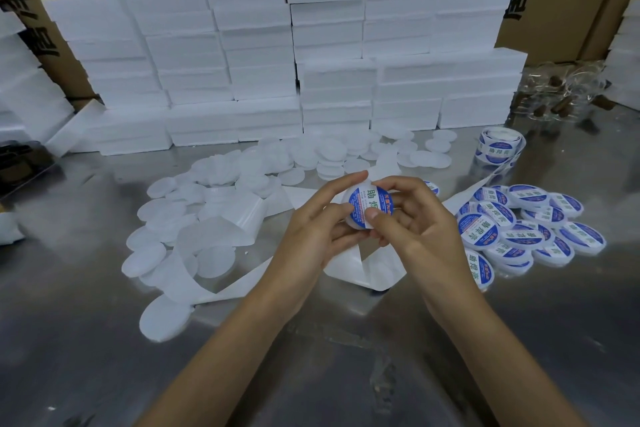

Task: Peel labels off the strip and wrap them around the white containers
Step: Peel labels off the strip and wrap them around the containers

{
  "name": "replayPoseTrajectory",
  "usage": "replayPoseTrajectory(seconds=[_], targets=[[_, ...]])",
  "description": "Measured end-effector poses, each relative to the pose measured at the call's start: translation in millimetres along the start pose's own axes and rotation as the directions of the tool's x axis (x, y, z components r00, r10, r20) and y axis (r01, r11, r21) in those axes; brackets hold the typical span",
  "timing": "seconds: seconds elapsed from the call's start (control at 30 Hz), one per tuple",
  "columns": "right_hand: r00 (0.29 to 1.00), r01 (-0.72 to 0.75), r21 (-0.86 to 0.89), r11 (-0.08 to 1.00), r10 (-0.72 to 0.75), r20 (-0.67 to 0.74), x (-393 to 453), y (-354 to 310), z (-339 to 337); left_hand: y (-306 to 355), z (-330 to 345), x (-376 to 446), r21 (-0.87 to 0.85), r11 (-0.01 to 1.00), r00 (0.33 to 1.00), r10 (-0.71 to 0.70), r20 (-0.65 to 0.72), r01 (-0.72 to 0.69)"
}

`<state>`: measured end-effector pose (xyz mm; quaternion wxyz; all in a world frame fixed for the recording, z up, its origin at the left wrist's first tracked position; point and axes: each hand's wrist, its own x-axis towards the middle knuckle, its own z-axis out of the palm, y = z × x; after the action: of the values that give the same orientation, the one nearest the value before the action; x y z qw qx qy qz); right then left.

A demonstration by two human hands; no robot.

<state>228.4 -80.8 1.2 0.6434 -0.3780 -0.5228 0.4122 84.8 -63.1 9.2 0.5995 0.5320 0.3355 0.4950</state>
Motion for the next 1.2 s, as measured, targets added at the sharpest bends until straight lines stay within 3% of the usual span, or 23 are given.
replayPoseTrajectory(seconds=[0.33,0.43,0.53,0.7,0.83,0.93,1.07,1.2], targets=[[1.000,0.017,-0.083,0.996,-0.019,-0.014,-0.7,2.2,3.2,-0.1,6.6,-6.5,0.189,0.973,0.988,0.146,-0.057,-0.133],[0.999,-0.005,-0.104,0.995,0.008,0.035,-1.3,4.3,3.8,-1.9,3.8,-6.1,0.338,0.922,0.962,0.244,-0.125,-0.190],[0.995,0.018,-0.271,0.962,0.009,0.099,-4.3,9.3,4.8,-4.5,0.0,-4.9,0.482,0.852,0.928,0.326,-0.180,-0.206],[0.984,0.142,-0.600,0.787,-0.044,0.175,-9.0,17.9,6.2,-6.0,-5.4,-2.2,0.575,0.794,0.890,0.391,-0.235,-0.197],[0.975,0.209,-0.636,0.743,-0.110,0.192,-9.4,20.4,5.8,-4.4,-2.3,-1.4,0.566,0.803,0.887,0.387,-0.253,-0.189],[0.957,0.287,-0.705,0.649,-0.162,0.240,-9.3,24.6,6.4,-2.1,-1.3,-1.3,0.550,0.815,0.882,0.383,-0.274,-0.183],[0.989,0.151,-0.680,0.717,-0.109,0.103,-1.3,25.7,-3.7,2.7,-5.8,-0.4,0.272,0.954,0.898,0.225,-0.379,-0.124],[0.988,0.150,-0.690,0.709,-0.076,0.137,-5.1,25.3,-2.8,4.5,-6.6,-0.4,0.131,0.991,0.914,0.077,-0.399,-0.027]])
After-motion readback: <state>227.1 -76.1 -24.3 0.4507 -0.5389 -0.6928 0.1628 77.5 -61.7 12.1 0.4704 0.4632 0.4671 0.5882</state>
